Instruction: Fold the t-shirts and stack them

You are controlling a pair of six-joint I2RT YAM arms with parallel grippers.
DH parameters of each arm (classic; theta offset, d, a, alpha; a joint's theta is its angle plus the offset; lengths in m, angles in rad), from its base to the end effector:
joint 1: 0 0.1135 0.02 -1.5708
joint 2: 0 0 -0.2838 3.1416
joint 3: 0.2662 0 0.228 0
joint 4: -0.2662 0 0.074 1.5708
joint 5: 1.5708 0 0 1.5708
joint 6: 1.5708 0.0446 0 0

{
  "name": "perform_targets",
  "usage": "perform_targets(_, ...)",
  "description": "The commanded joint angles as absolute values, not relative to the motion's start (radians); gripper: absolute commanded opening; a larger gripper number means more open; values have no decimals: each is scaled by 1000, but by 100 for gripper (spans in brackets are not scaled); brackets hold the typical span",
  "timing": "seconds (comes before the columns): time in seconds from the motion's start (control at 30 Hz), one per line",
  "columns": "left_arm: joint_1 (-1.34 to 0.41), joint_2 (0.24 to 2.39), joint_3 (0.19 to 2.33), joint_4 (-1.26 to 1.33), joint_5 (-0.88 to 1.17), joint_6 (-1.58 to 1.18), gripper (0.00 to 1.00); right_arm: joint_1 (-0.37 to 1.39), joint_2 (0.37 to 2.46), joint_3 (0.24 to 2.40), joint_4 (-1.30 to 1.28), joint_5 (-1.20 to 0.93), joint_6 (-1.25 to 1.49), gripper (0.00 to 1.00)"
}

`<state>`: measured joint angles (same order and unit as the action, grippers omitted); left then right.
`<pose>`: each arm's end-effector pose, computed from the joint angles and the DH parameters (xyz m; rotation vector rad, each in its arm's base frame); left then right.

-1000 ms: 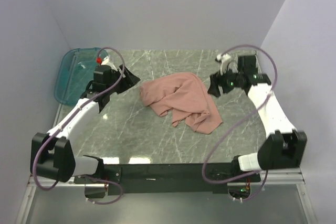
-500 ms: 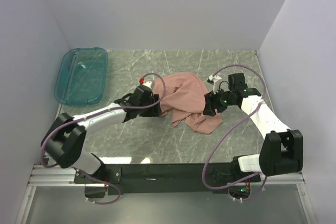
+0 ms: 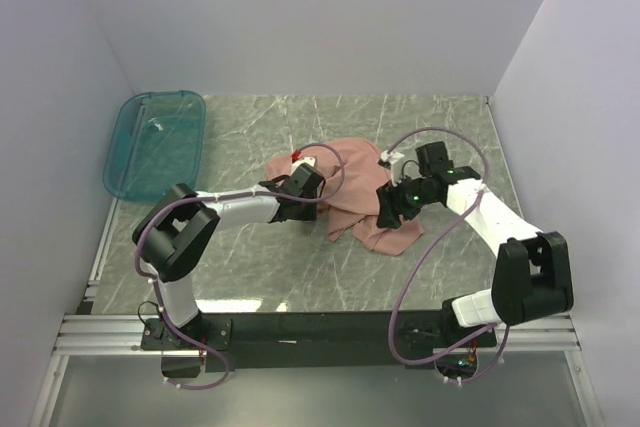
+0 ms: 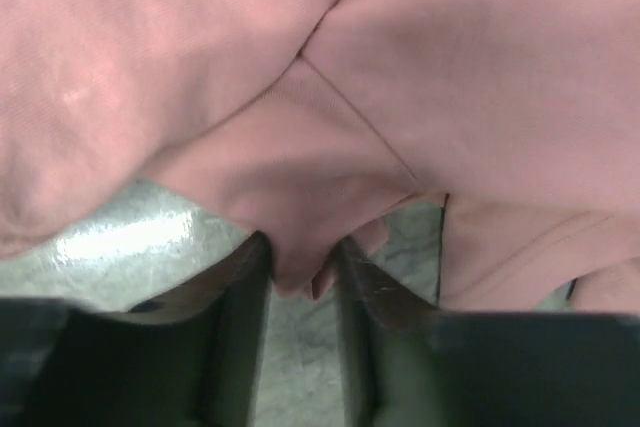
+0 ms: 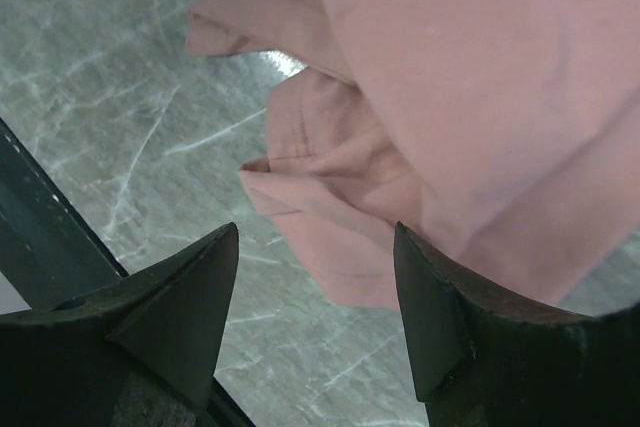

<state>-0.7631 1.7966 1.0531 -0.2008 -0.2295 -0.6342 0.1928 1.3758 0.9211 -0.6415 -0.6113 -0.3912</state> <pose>0.2635 -0.2380 0.1902 0.0680 2.5040 -0.3006 0.2301 0.0710 0.2509 -0.9100 2.3590 0.7312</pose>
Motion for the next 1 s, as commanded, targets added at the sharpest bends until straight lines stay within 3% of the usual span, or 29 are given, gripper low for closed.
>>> perform_targets(0.0, -770, 1821, 1098, -212, -290, -621, 33, 250, 1417, 914, -638, -528, -390, 70)
perform_targets(0.03, -772, 1819, 1097, -209, -288, -618, 28, 255, 1422, 913, -624, -503, -370, 70)
perform_targets(0.07, -773, 1815, 1092, -200, -290, -615, 14, 255, 1424, 913, -617, -476, -365, 70)
perform_targets(0.13, -790, 1783, 1077, -187, -316, -598, 0, 268, 1414, 897, -588, -390, -356, 70)
perform_targets(0.5, -802, 1471, 950, -152, -307, -566, 0, 275, 1379, 900, -558, -313, -325, 65)
perform_targets(0.73, -802, 1413, 934, -144, -215, -581, 0, 273, 1497, 945, -578, -379, -288, 63)
perform_targets(0.87, -801, 1387, 936, -155, -221, -586, 0, 275, 1520, 976, -617, -457, -310, 31)
perform_targets(0.9, -802, 1365, 934, -169, -232, -583, 0, 275, 1511, 977, -621, -465, -314, 13)
perform_targets(0.93, -802, 1353, 934, -173, -238, -578, 0, 273, 1479, 979, -629, -482, -327, 3)
perform_targets(0.97, -802, 1338, 937, -181, -248, -574, 0, 267, 1456, 982, -638, -482, -333, 0)
